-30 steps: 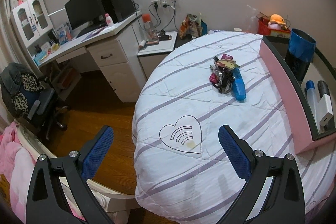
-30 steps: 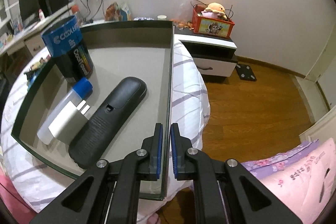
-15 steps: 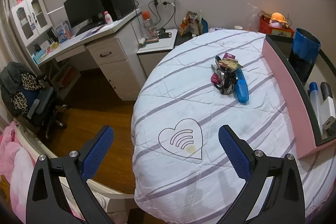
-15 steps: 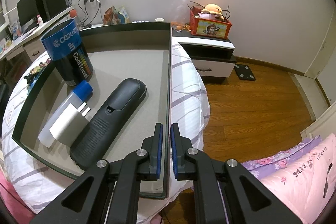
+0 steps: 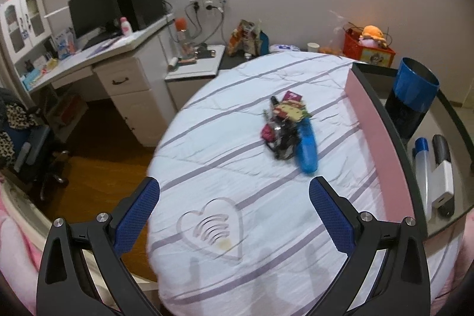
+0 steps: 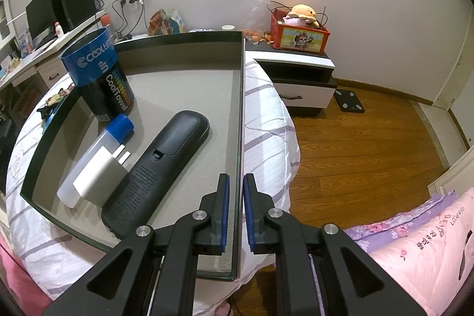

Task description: Organize rigid objects

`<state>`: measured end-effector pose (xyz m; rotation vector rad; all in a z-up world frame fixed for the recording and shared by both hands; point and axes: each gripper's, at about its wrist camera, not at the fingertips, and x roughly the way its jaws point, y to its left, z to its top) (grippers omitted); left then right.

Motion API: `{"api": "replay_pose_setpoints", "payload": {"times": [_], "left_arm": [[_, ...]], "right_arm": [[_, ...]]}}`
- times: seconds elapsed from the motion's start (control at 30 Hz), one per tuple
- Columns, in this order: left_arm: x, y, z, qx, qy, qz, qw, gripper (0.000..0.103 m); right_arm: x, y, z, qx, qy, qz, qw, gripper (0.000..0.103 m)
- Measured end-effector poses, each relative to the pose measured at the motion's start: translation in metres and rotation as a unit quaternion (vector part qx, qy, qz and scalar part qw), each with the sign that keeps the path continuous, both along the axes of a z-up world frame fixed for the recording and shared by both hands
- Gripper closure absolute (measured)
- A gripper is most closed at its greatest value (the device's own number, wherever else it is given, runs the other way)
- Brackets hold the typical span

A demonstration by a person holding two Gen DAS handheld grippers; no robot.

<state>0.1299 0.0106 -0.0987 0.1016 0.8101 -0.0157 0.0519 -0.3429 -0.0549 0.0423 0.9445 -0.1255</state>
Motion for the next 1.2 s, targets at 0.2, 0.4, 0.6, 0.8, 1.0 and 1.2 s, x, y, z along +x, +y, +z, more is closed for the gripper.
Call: {"api": "replay_pose_setpoints", "payload": {"times": [0.2,0.4,0.6,0.8,1.0,1.2], "left_arm": [[0.031,-0.020,-0.010,-0.027,0.015,-0.025,0.9992,0.001],[0.063,-0.033,-0.023,-0.046,0.036,-0.038,0.9975,0.003],[0.084,-0.034,-0.038,-0.048,0.065,-0.034,0.9962,0.025],[0.092,-0.033,-0.037,-0.053,0.065,-0.031,0.9961,0.056],[0.090,-0.035,-0.039,-0.058,0.064,-0.045,0.9953,0.073],[0.080,-0.034,-0.034,-0.057,0.059,-0.058,0.9949,0.076]], "right_arm": [[-0.002,-0.002,0.000,0.003,-0.003,0.008,1.000,0.092],[-0.003,-0.003,0.000,0.004,-0.005,0.015,1.000,0.092],[-0.005,-0.002,-0.001,0.000,-0.008,0.020,1.000,0.092],[-0.003,-0.003,-0.005,0.001,0.000,0.026,1.000,0.092],[-0.001,-0.002,-0.006,-0.001,0.000,0.026,1.000,0.092],[0.001,-0.002,-0.006,-0.002,0.003,0.027,1.000,0.092]]}}
